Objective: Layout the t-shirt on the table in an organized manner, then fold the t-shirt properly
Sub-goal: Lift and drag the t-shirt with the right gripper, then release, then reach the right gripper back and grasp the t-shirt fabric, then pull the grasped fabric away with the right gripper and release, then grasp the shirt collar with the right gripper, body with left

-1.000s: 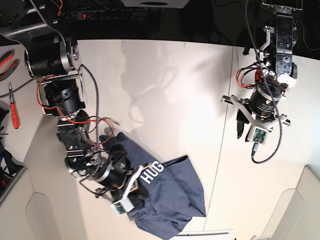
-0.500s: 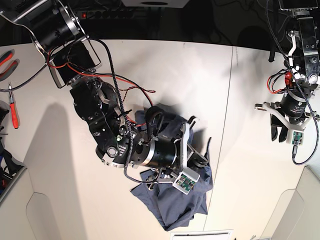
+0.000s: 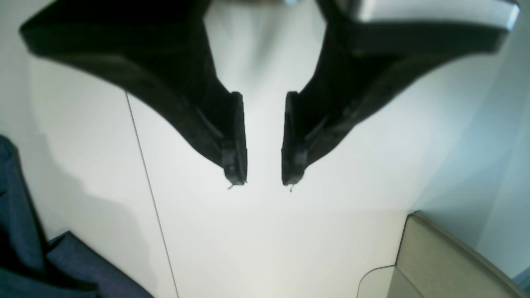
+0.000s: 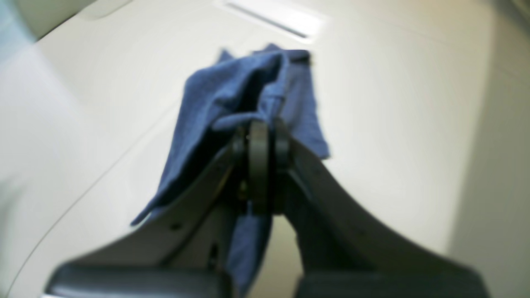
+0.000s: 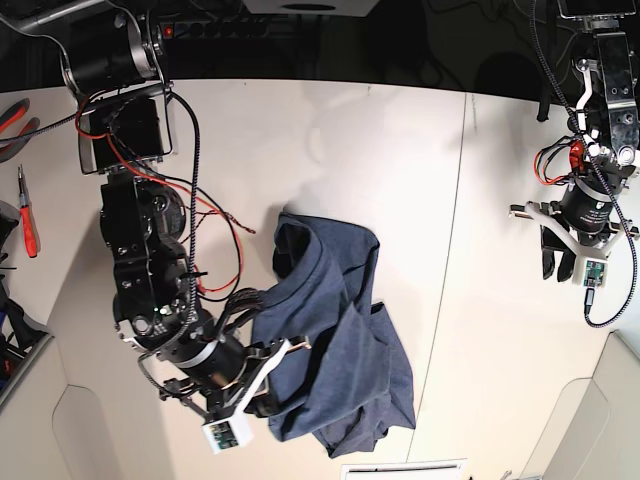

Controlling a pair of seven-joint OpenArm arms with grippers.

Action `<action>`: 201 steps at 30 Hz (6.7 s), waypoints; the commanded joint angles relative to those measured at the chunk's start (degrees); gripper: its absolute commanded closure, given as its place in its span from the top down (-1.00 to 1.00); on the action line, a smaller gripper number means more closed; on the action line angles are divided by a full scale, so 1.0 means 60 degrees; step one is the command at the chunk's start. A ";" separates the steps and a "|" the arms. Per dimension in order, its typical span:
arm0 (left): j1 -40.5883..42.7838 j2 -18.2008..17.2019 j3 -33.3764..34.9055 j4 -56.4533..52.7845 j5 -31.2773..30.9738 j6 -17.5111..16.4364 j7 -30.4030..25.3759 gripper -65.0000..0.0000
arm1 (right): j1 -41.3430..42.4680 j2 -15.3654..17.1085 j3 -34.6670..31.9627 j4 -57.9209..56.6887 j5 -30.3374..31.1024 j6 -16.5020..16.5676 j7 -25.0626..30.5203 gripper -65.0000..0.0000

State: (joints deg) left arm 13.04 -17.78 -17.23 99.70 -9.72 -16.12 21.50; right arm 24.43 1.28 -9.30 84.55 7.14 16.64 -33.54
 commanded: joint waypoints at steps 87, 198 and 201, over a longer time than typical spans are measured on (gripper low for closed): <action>-0.1082 0.0160 0.3067 -0.0692 -0.1202 -0.2346 0.0033 -0.44 | 0.0900 0.0455 -0.3464 -0.4634 -0.5158 -0.1818 0.1388 -0.06; -0.1086 0.0160 0.3067 -0.0692 -0.0907 -0.1668 -0.0262 -0.44 | -0.2062 0.0149 -0.2721 -0.3938 -0.2943 -0.2237 0.3257 -1.00; -0.1082 0.0160 0.3064 -0.0692 -0.0867 -0.1668 -0.0262 -0.44 | -0.2149 0.0244 -0.2677 -0.4167 -0.3450 -0.2240 0.2714 -1.00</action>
State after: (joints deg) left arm 7.25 -16.36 1.43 94.67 -14.37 -26.15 21.39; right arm 11.70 2.24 -25.56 59.75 -13.43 3.05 -13.82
